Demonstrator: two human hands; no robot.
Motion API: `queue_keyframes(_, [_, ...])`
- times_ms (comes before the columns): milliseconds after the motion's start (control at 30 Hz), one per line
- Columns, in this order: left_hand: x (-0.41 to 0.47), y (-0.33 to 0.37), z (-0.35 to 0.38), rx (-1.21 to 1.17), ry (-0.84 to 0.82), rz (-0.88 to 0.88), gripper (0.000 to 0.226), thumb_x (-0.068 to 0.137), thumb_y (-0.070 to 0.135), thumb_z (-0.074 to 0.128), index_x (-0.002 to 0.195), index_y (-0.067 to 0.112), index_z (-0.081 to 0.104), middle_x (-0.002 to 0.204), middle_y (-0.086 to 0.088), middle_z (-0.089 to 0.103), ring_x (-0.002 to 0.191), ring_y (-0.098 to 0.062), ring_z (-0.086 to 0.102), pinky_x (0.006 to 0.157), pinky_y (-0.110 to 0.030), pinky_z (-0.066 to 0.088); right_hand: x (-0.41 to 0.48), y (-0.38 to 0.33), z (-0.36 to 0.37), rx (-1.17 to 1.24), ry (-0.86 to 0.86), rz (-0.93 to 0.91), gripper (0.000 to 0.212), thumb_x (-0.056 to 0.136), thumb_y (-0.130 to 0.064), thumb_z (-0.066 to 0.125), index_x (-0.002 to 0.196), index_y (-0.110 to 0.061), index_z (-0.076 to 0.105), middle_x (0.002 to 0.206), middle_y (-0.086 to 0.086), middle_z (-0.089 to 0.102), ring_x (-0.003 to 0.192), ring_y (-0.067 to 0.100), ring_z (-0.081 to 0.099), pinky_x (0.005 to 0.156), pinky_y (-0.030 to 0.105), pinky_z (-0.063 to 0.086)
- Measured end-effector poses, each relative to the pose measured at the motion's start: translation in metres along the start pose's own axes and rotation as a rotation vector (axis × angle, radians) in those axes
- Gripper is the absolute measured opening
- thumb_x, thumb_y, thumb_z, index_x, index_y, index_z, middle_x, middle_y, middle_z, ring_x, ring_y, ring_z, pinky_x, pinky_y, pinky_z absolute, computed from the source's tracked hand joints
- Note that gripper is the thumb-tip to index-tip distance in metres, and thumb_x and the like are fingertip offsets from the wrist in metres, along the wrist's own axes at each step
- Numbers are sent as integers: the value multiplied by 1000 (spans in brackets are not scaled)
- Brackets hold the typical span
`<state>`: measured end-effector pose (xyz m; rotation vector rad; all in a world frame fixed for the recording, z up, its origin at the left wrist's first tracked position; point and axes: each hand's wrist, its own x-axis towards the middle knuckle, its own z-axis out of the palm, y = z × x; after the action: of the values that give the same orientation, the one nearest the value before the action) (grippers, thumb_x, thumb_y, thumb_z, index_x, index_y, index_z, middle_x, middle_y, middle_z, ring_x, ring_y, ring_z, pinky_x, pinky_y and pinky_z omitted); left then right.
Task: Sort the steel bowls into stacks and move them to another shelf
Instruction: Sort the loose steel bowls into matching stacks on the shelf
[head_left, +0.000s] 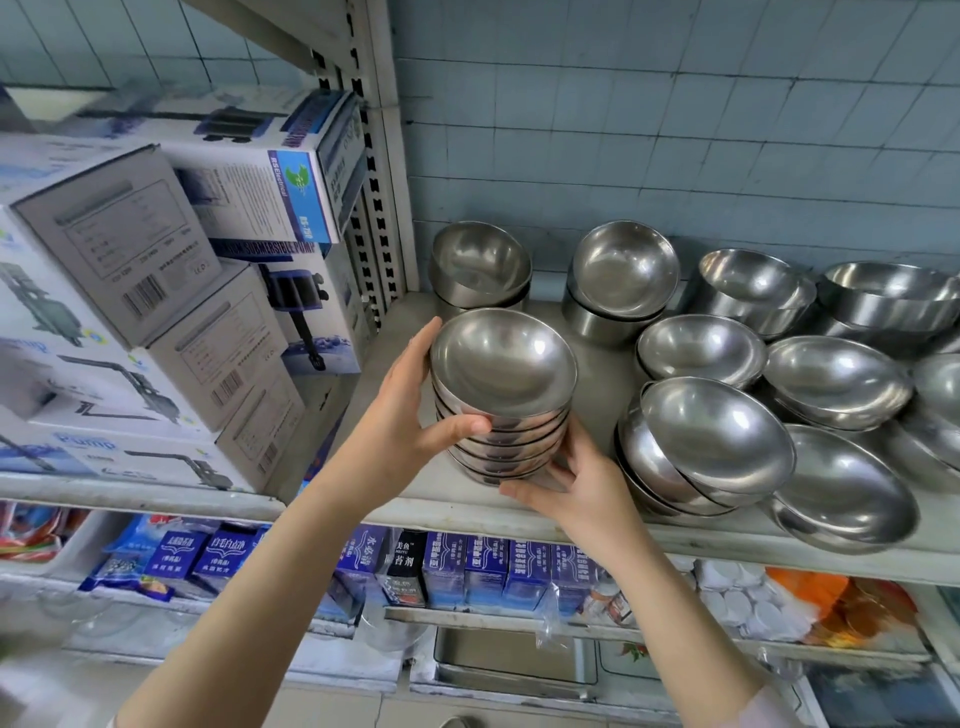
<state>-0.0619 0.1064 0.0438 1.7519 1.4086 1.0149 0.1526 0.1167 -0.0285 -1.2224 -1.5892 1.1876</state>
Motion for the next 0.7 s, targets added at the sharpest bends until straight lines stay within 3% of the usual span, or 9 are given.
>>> queue_keyframes(100, [-3,0,4,-62,-10,8,104,74,49,70,154,23,8,151,21,27,141,11,22,111,-8,20,0,0,0,-12,0,-15,89,63,-30,91,134,-45,39,111,-39,61,111,-12,59,95,11,45])
queue_keyframes(233, [-4,-3,5,-81,-13,4,98,78,38,68,153,25,7,147,27,26,139,13,22,109,-4,20,-2,-3,0,-12,-4,-23,89,64,-30,91,138,-40,41,113,-35,62,109,-13,59,94,10,46])
queue_keyframes(300, [-4,-3,4,-96,-18,-7,98,77,43,68,151,29,6,149,21,27,140,11,23,109,-5,20,-1,-3,0,-20,-6,-28,87,64,-31,91,134,-43,41,113,-33,62,108,-13,59,94,10,46])
queue_keyframes(433, [-2,-6,2,-112,-31,-3,112,68,71,67,151,33,3,152,24,23,144,6,20,114,-13,20,-2,-4,-1,-22,-8,-26,85,65,-31,91,135,-39,43,115,-27,63,107,-13,60,92,11,47])
queue_keyframes(567, [-6,-21,-2,-129,-52,-48,135,61,79,67,153,26,-17,162,13,-6,148,1,6,118,-27,18,0,-3,-2,-8,-16,-1,87,65,-27,91,138,-35,45,120,-20,66,111,-8,61,96,16,48])
queue_keyframes(633, [-14,-34,-8,-87,-33,-68,135,59,79,68,153,29,-15,163,12,-2,146,-1,14,115,-27,25,3,-3,0,-3,-25,23,87,64,-24,91,137,-34,45,119,-19,67,111,-6,62,97,19,49])
queue_keyframes(700, [-22,-51,-13,1,-35,-107,133,56,79,70,156,29,-2,162,9,16,141,-6,32,113,-31,33,7,-5,6,5,-40,49,86,65,-20,91,136,-33,45,118,-18,68,110,-5,63,95,18,49])
